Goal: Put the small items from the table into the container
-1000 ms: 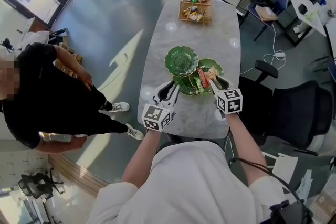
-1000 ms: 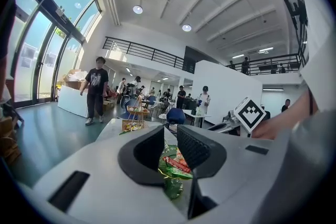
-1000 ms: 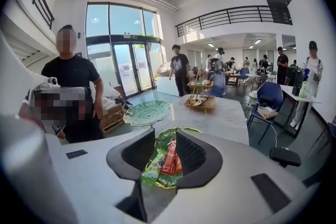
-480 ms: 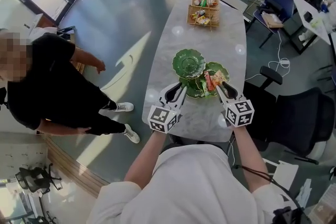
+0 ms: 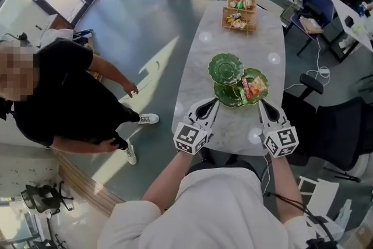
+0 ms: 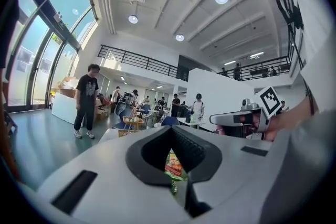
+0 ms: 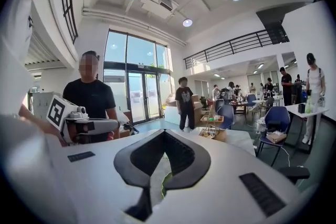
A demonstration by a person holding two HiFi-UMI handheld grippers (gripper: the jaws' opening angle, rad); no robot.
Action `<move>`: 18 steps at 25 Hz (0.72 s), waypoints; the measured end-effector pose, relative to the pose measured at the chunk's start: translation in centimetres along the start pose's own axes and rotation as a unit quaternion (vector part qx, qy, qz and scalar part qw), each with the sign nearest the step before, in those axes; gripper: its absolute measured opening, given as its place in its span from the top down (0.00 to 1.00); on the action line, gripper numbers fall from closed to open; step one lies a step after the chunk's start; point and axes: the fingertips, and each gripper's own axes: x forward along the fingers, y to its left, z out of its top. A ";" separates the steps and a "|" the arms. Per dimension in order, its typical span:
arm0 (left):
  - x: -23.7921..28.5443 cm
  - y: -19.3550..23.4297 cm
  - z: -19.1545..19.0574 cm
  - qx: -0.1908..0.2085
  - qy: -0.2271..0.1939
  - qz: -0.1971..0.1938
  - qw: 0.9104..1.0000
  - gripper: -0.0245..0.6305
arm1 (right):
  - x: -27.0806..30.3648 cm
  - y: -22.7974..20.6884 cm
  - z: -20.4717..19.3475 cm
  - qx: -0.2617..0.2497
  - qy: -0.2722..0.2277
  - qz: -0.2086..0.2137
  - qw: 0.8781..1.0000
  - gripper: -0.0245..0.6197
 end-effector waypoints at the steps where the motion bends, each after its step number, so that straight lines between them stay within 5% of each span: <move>1: -0.4 0.2 0.1 0.004 -0.004 -0.002 1.000 0.95 | -0.3 0.6 0.0 -0.001 -0.004 -0.001 1.000 0.94; 9: -4.3 -1.1 -0.5 0.003 -0.013 -0.001 1.000 0.95 | -4.8 4.4 -2.9 0.000 0.010 -0.007 1.000 0.94; 18: -8.7 -8.5 0.5 0.022 -0.010 0.024 0.999 0.95 | -13.8 5.0 -1.3 -0.007 -0.015 -0.012 1.000 0.94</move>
